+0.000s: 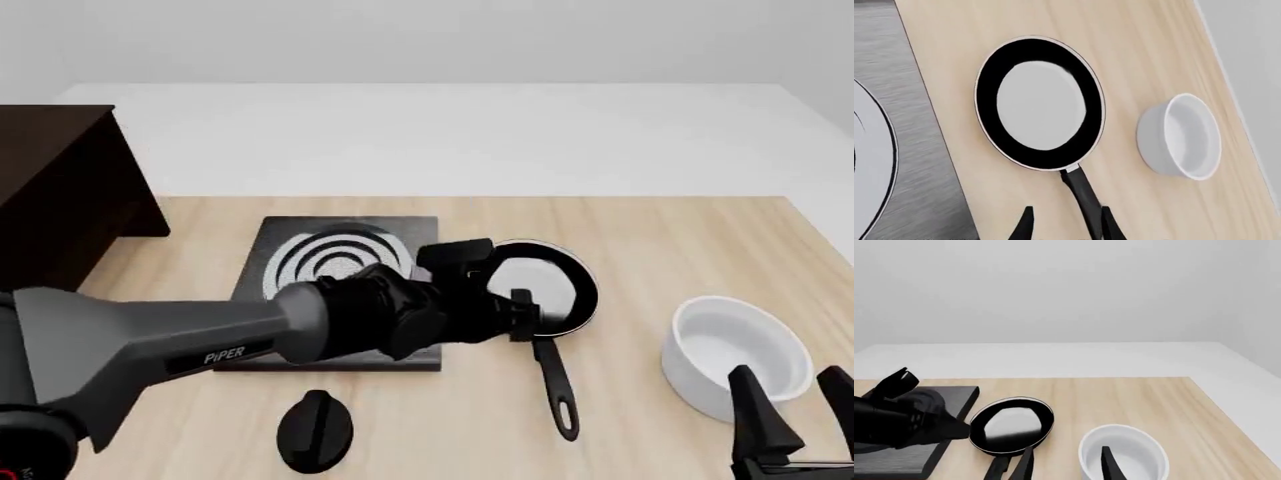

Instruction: Put the frying pan under the cabinet shelf.

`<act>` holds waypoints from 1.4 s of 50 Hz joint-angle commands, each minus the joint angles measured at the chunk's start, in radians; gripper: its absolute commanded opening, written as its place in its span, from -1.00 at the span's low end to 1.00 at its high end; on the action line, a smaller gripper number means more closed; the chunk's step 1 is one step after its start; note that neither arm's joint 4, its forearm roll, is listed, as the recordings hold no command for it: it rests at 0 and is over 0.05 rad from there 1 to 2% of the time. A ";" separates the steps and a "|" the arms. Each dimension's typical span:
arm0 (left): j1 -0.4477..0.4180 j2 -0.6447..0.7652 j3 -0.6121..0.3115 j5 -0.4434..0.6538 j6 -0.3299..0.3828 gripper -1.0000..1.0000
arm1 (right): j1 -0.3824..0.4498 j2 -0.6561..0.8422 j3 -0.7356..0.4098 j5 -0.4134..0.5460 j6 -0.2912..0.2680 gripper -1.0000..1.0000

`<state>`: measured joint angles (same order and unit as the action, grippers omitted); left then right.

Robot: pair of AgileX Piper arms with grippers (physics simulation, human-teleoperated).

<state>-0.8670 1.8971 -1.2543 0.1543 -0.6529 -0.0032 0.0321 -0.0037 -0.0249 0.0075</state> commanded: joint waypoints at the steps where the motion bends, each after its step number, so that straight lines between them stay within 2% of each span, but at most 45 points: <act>1: -0.037 0.030 0.022 -0.044 -0.031 1.00 | 0.000 -0.003 -0.001 0.005 0.000 1.00; 27: -0.101 0.103 0.051 -0.143 -0.080 1.00 | 0.000 -0.006 0.000 0.006 0.000 1.00; 35: -0.127 0.115 0.028 -0.150 -0.074 1.00 | 0.000 -0.002 0.001 0.001 0.000 1.00; 45: -0.158 0.143 0.025 -0.181 -0.101 1.00 | 0.000 0.003 0.001 -0.004 0.000 1.00; 70: -0.156 0.261 -0.055 -0.219 -0.148 1.00 | 0.000 0.001 0.001 -0.002 0.000 1.00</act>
<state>-1.0239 2.1097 -1.2805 -0.0489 -0.7841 -0.0036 0.0331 -0.0024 -0.0270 0.0072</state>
